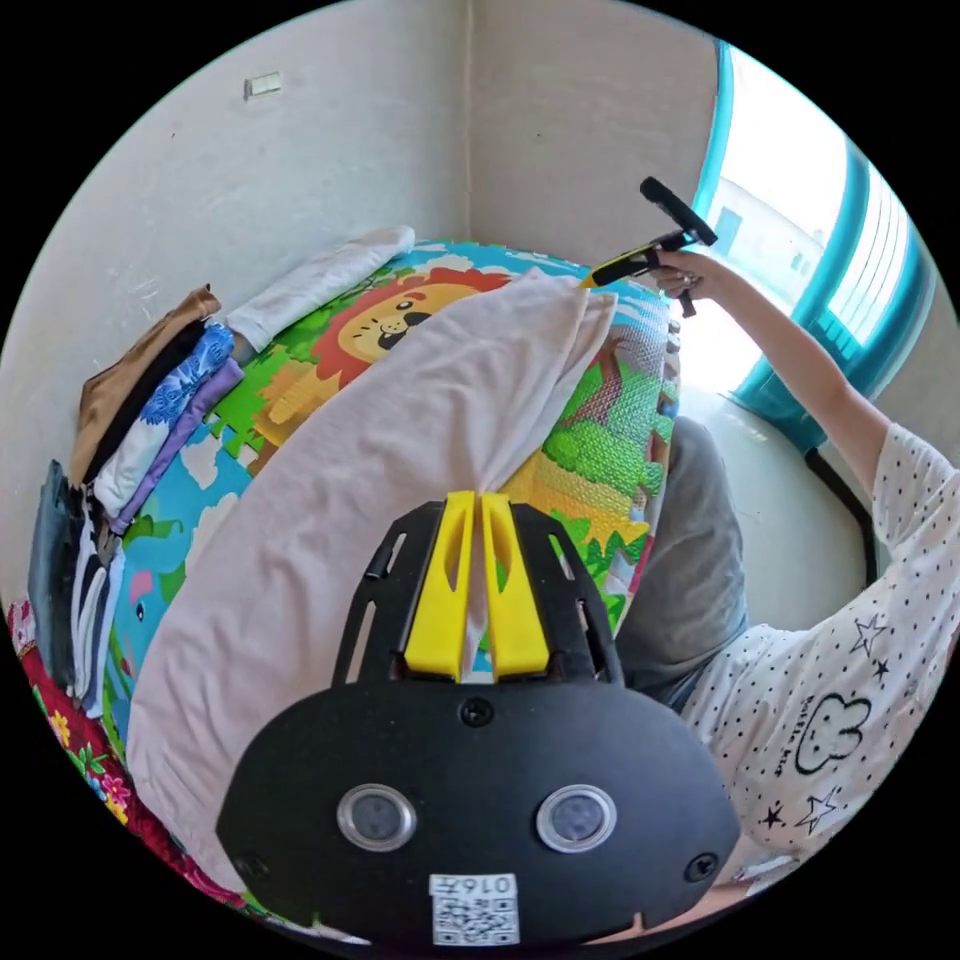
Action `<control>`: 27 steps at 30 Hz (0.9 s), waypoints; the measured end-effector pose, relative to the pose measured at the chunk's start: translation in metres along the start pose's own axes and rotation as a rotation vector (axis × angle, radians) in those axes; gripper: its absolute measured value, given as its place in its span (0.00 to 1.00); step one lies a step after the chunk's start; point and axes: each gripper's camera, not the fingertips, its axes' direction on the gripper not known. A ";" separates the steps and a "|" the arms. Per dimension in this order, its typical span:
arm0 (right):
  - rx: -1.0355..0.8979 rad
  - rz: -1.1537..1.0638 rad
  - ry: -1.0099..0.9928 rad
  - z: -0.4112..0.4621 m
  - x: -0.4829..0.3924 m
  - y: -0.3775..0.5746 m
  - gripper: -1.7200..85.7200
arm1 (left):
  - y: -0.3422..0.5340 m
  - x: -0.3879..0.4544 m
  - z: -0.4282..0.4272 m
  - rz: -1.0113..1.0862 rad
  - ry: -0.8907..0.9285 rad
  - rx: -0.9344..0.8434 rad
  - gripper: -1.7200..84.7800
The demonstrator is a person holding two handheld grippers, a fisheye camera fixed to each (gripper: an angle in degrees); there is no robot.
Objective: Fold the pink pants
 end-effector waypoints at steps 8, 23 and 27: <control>-0.032 -0.072 0.018 -0.041 -0.045 -0.031 0.10 | -0.023 -0.038 -0.056 -0.036 -0.040 -0.003 0.01; 0.223 -0.476 -0.175 -0.194 -0.273 -0.054 0.15 | 0.059 -0.120 -0.082 -0.438 -0.071 0.042 0.09; 0.338 -0.713 -0.190 -0.223 -0.408 -0.010 0.16 | 0.127 -0.071 -0.092 -0.364 0.012 0.088 0.12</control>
